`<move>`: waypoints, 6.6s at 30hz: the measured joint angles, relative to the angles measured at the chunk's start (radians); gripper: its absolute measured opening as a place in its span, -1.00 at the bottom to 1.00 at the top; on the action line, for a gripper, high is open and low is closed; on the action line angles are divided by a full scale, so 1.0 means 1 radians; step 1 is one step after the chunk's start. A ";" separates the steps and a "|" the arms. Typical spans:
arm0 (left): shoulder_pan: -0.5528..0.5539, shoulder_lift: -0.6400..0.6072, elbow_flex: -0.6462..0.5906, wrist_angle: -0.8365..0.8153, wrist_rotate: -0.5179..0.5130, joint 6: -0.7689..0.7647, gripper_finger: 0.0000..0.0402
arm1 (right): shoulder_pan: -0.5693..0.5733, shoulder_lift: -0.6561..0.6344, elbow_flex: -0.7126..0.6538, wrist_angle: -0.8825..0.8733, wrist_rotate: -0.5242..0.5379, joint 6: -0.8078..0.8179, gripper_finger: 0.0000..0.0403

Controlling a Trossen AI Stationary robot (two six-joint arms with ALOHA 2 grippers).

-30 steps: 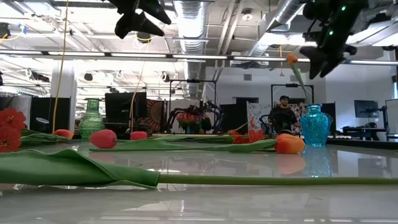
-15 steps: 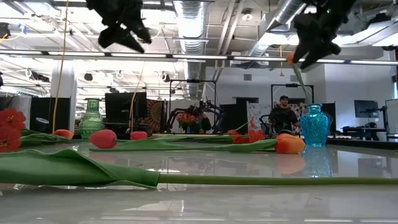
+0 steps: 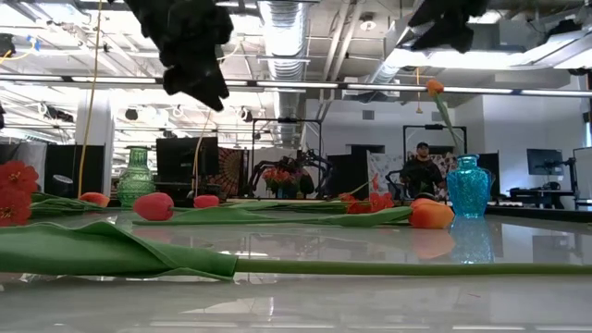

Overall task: Sort flowers into vase by color
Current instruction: Put the right orange tulip into the top blue vase

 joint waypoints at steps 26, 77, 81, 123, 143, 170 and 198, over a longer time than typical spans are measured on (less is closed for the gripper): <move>-0.178 0.560 0.001 0.576 0.125 0.176 -0.28 | 0.173 0.000 -0.001 -0.050 0.112 -0.091 0.24; -0.008 -0.065 0.003 0.157 -0.258 0.506 -1.00 | 0.099 0.000 -0.001 -0.017 0.263 0.000 0.24; 0.049 -0.156 0.003 0.194 -0.190 0.478 -1.00 | 0.085 0.016 -0.002 0.050 0.263 0.000 0.24; 0.064 0.078 -0.151 1.577 0.204 -0.051 -1.00 | 0.081 0.509 -0.001 1.279 -0.009 -0.104 0.24; 0.064 0.108 -0.151 1.574 0.221 -0.065 -1.00 | 0.054 0.509 -0.001 1.226 -0.056 -0.019 -0.10; 0.067 0.106 -0.151 1.370 0.236 -0.126 -0.82 | 0.055 0.429 -0.001 0.894 -0.068 0.007 -0.89; 0.109 0.106 -0.150 1.228 0.362 -0.161 -0.37 | 0.054 0.406 -0.001 0.793 -0.083 0.027 -0.89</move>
